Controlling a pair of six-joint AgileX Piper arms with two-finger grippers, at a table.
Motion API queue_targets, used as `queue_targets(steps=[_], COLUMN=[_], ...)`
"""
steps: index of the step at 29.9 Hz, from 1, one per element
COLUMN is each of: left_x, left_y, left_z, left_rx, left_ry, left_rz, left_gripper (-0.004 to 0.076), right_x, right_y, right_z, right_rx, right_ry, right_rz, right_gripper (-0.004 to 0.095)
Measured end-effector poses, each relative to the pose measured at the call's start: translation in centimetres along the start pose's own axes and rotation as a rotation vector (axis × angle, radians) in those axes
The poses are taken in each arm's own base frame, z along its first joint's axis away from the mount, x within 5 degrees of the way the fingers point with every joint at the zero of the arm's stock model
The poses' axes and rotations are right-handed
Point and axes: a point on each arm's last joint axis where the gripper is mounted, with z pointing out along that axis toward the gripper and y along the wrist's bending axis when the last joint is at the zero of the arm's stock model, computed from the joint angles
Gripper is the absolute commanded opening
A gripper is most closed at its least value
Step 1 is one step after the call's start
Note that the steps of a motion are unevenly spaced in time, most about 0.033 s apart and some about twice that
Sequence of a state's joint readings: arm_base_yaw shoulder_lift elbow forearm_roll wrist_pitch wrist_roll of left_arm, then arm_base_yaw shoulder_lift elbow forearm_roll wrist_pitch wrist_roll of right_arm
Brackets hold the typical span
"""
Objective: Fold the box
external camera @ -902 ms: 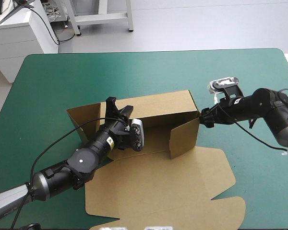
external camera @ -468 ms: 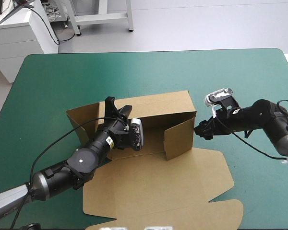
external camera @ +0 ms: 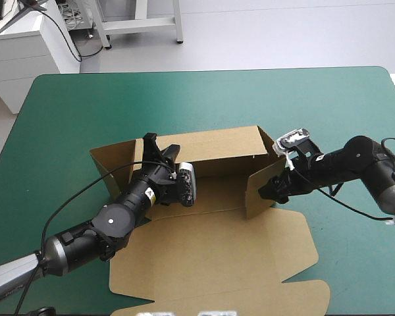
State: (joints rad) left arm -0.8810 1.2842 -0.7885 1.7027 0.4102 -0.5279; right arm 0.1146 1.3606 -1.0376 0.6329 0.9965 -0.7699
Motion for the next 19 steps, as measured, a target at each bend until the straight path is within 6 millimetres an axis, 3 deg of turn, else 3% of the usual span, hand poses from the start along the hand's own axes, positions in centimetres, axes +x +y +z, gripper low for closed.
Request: queue_targets(steps=[13,16,19], left_x=[-0.1,0.0,-0.1], left_y=[0.0,0.0,-0.2], left_z=[0.0,0.0,0.0], left_rx=[0.006,0.008,0.02], left_ry=[-0.012,-0.013,-0.026], left_rz=[-0.002,-0.005,-0.008], left_gripper=[-0.0008,-0.0008,-0.0008], right_x=[-2.2,-2.4,-2.5], right_y=[2.8,3.1,3.0], right_z=[1.6,1.9,2.0], right_rx=[0.041,0.08,0.109], right_ry=[-0.134,-0.133,-0.137], right_rz=[-0.182,-0.23,-0.252], right_gripper=[0.0733,0.0634,0.0422])
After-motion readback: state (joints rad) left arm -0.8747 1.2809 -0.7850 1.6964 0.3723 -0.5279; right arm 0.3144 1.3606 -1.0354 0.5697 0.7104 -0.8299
